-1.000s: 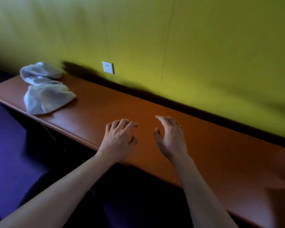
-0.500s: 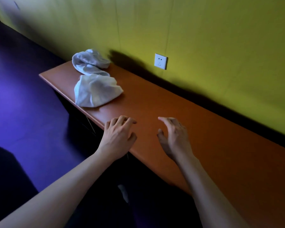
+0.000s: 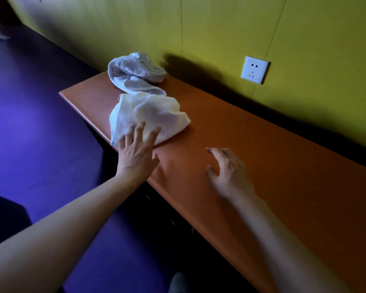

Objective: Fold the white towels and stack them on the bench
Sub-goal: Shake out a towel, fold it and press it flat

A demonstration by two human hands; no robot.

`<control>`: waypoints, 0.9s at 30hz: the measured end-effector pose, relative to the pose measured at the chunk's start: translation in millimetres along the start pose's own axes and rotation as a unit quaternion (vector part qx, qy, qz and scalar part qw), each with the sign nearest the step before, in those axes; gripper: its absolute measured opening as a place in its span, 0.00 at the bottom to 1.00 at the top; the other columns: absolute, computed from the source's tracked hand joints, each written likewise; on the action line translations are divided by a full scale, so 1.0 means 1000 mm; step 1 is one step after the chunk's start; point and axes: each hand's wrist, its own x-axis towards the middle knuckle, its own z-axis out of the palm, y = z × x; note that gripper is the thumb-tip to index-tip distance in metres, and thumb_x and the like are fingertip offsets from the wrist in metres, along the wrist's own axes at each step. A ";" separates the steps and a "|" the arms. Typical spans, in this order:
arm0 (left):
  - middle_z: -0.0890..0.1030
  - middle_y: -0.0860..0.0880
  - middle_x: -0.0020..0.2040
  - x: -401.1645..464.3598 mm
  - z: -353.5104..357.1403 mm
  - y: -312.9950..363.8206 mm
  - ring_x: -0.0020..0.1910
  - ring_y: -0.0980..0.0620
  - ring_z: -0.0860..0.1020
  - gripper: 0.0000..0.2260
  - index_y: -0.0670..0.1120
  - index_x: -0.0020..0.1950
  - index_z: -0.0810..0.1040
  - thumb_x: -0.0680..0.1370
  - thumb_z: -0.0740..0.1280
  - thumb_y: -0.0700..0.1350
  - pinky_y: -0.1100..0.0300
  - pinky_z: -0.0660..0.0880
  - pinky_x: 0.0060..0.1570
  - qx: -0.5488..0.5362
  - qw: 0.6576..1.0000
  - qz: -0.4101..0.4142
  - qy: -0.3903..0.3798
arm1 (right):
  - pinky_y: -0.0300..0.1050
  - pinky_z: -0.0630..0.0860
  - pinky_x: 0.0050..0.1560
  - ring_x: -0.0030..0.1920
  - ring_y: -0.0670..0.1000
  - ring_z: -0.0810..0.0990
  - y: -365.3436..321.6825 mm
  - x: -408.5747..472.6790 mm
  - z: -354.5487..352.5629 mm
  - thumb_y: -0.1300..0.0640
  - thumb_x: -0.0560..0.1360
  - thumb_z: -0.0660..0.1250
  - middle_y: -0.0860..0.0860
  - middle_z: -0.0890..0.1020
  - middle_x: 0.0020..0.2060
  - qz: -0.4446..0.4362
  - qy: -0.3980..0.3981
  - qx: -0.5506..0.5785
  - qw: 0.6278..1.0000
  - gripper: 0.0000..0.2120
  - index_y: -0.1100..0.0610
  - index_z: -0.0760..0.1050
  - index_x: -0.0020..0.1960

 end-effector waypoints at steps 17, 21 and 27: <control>0.74 0.45 0.62 -0.034 0.028 0.056 0.56 0.39 0.78 0.04 0.52 0.53 0.77 0.80 0.65 0.49 0.43 0.74 0.53 -0.137 0.989 0.043 -0.033 | 0.53 0.73 0.65 0.66 0.53 0.74 0.046 -0.053 -0.022 0.52 0.79 0.66 0.50 0.75 0.66 0.050 0.016 -0.009 0.999 0.24 0.48 0.69 0.74; 0.75 0.46 0.64 -0.090 0.017 0.116 0.55 0.39 0.78 0.08 0.55 0.54 0.79 0.76 0.69 0.48 0.43 0.71 0.51 -0.148 0.983 0.093 -0.054 | 0.54 0.74 0.64 0.65 0.53 0.75 0.055 -0.091 -0.047 0.53 0.78 0.67 0.50 0.76 0.65 0.069 0.028 -0.010 0.997 0.22 0.48 0.71 0.72; 0.74 0.48 0.63 -0.152 0.005 0.188 0.54 0.40 0.76 0.11 0.56 0.59 0.77 0.77 0.68 0.50 0.45 0.76 0.51 -0.203 0.946 0.215 -0.137 | 0.55 0.75 0.60 0.60 0.55 0.78 0.074 -0.133 -0.090 0.53 0.77 0.68 0.52 0.79 0.61 0.090 0.051 -0.018 0.994 0.20 0.49 0.73 0.68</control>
